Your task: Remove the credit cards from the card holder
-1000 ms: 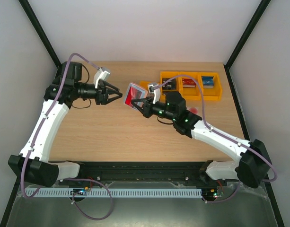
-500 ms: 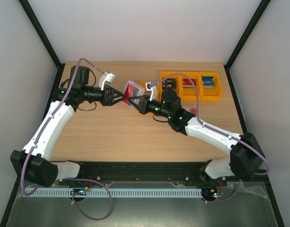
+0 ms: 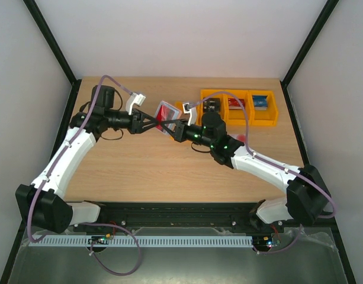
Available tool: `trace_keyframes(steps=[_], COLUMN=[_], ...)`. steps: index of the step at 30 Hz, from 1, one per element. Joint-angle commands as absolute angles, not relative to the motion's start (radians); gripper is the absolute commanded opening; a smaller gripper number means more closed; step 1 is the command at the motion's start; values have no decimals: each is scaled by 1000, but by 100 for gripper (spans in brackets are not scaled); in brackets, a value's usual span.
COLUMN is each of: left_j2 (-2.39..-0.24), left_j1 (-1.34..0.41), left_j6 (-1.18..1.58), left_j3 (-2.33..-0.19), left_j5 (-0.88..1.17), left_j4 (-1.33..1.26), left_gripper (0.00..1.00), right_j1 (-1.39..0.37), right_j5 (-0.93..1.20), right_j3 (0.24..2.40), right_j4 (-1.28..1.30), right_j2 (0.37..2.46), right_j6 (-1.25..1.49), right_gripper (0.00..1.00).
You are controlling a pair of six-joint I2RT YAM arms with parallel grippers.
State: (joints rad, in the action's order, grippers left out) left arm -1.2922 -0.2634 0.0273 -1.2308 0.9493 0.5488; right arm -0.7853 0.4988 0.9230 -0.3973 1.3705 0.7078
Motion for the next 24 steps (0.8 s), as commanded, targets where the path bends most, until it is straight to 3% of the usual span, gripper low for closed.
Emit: trace_keyframes(steps=[1, 8, 24], left_j2=[-1307, -1311, -1317], left_j1=[-291, -291, -361], left_j6=[58, 215, 51], left_j3=[-1189, -1153, -1248], left_j5=[1113, 1329, 1512], left_j4=[521, 386, 554], left_gripper=[37, 36, 36], right_j1=[-794, -788, -785], right_j5=[523, 579, 590], right_j3=[974, 926, 972], right_j4=[-547, -728, -742], right_j2=[1381, 1394, 1483], right_j6=[729, 806, 819], right_gripper=[2, 2, 2])
